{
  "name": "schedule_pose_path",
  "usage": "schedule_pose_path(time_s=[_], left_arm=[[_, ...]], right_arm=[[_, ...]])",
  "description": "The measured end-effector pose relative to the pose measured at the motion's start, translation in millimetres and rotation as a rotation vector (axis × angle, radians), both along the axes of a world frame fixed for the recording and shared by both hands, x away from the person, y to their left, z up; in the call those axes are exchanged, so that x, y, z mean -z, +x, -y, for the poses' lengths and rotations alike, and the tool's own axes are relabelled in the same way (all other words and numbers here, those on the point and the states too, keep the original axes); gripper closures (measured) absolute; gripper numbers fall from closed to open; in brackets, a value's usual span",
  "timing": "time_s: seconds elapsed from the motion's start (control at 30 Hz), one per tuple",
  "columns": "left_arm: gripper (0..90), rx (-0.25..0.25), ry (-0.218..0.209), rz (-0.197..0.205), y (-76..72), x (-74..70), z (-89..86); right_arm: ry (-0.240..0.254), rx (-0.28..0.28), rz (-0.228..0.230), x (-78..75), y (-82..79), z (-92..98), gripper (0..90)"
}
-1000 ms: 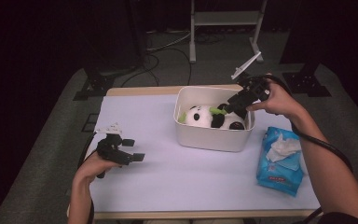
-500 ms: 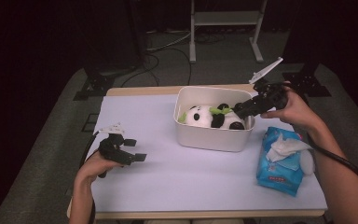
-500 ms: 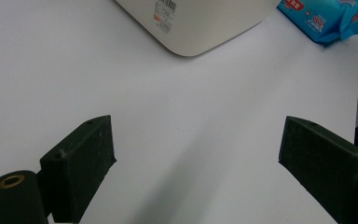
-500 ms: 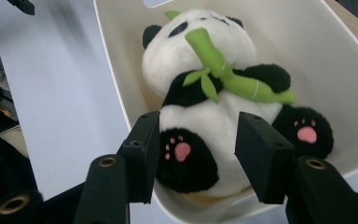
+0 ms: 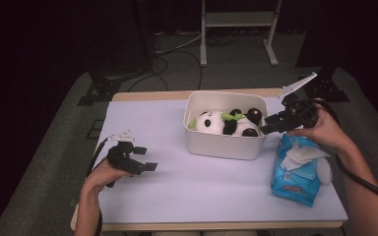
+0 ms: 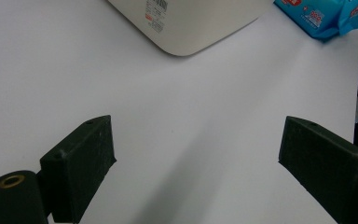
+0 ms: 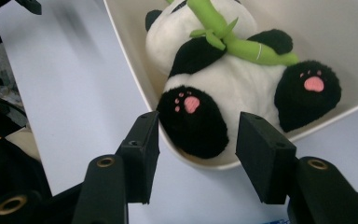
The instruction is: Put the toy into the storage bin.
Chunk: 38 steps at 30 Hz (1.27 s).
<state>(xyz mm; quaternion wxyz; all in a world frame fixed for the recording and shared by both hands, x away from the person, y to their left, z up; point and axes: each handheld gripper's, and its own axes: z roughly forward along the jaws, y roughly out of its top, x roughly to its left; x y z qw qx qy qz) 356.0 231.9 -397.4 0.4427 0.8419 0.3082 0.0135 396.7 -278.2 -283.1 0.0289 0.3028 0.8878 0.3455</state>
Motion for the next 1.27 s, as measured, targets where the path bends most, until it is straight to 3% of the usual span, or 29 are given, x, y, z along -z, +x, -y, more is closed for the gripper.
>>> schedule_pose_path(time_s=[0.77,1.27], left_arm=[[9.4,-0.004,0.0,0.017,-4.5,-4.2,-1.9],[9.4,-0.004,0.002,0.022,-7.6,-6.8,-1.3]], right_arm=[[0.052,0.061,-0.038,34.6,-39.1,34.0,46.9],[0.074,0.078,-0.041,41.9,-58.4,46.8,44.9]])
